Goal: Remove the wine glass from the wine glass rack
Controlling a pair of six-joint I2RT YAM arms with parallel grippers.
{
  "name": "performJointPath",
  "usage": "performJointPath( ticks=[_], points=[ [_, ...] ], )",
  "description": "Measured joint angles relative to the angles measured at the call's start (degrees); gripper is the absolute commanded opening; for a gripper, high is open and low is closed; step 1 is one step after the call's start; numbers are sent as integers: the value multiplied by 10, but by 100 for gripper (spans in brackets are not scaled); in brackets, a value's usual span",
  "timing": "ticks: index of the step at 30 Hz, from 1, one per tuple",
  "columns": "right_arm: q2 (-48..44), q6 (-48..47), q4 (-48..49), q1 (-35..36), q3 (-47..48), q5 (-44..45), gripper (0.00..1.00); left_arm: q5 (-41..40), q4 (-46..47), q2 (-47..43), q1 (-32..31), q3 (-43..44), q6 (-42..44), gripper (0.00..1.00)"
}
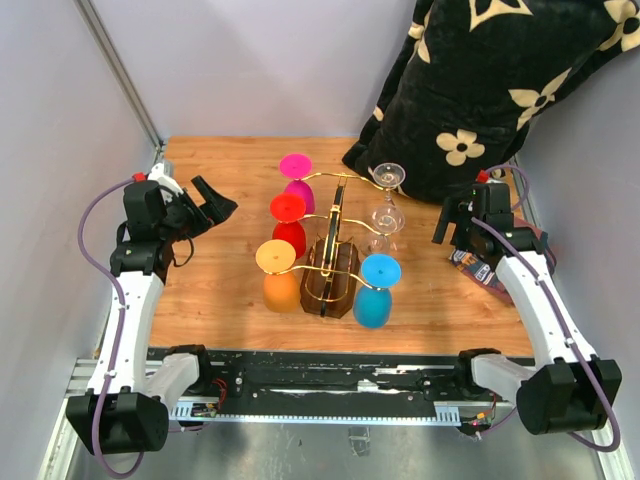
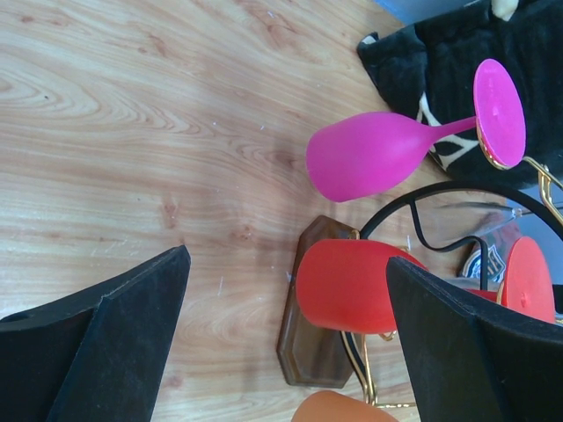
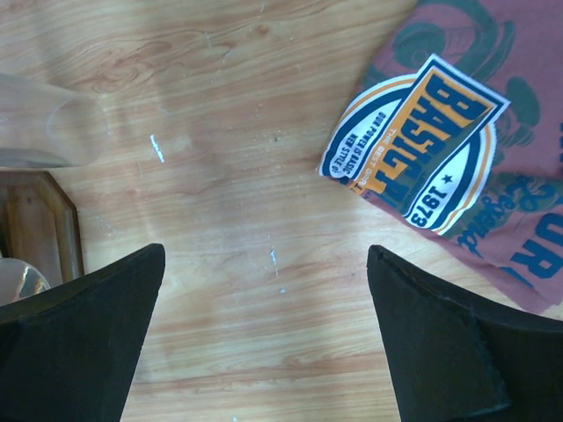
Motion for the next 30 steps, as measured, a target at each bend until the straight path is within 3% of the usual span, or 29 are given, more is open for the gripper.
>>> performJointPath(
  ticks=[15,19,21,30],
  points=[
    [-50,9,54,-15,30,-147,98,-21,-20,-1,0,1,0,100],
    [-54,43,124,-16,21,-183,72,-20,-21,-1,0,1,-4,100],
    [-46,64,160,-19,21,-205,63,-20,-21,-2,0,0,-5,100],
    [41,156,283,-20,25,-267,58,-26,-31,-11,0,-2,-4,100]
  ],
)
